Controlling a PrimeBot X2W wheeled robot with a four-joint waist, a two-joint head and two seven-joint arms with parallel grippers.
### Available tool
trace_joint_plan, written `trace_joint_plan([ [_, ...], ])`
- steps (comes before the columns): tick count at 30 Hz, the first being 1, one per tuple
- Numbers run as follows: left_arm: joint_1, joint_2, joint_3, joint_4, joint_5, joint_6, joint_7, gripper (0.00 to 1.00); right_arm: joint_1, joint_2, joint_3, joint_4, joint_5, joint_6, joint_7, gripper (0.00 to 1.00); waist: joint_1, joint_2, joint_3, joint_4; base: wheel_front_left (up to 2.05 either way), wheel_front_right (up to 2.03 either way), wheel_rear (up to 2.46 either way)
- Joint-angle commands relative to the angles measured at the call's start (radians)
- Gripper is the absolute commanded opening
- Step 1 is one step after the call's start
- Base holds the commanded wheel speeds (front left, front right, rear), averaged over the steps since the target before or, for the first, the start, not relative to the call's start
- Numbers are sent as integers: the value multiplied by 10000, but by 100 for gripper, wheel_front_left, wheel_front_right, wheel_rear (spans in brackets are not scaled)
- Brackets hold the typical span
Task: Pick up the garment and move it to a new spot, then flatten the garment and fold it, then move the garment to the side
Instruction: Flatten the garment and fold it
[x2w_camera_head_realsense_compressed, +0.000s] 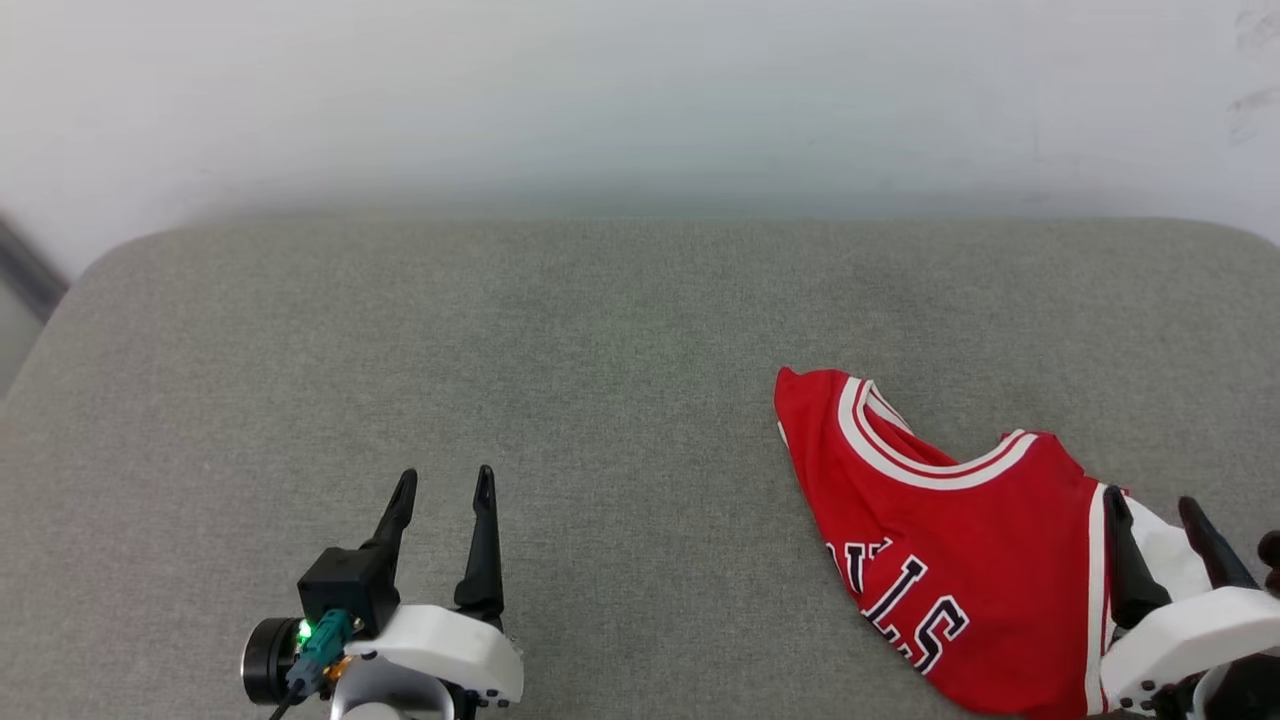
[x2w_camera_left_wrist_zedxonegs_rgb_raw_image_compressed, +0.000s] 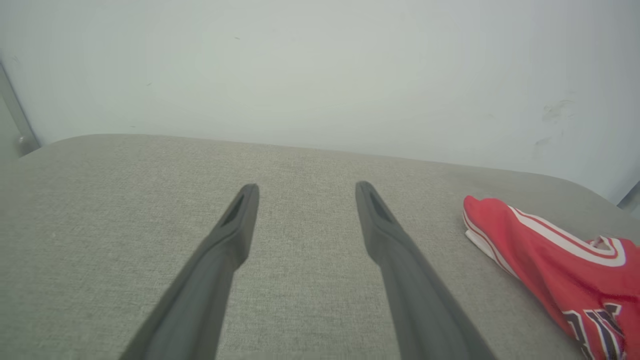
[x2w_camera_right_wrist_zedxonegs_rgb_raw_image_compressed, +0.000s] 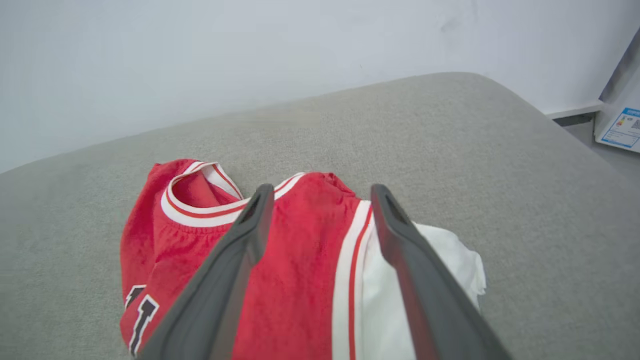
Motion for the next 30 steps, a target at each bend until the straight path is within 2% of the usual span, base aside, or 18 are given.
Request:
trace_joint_plan([
  [1,118,63,29,-7,-9,37,12,100,125,-1,122,-117,-11,-3,-127,100,0,0,-148,14,0,0,0],
  [10,597,305,35,-88,-87,166,231,100,826,-132,1708,-1559,-267,-5,-926,100,0,0,-562,-18,0,0,0],
  [22,488,481,-8,-111,-65,337,554,100,1395,12,1946,-2571,-325,-5,-621,100,0,0,-584,-398,0,0,0],
  [26,-300,313,-366,-90,7,36,975,100,1258,29,1911,-2783,-282,-3,-515,100,0,0,-431,-557,0,0,0],
  [30,-1712,-2,-865,104,32,-515,1514,100,969,40,1951,-3001,-221,-3,-470,100,0,0,-1,-886,0,0,0],
])
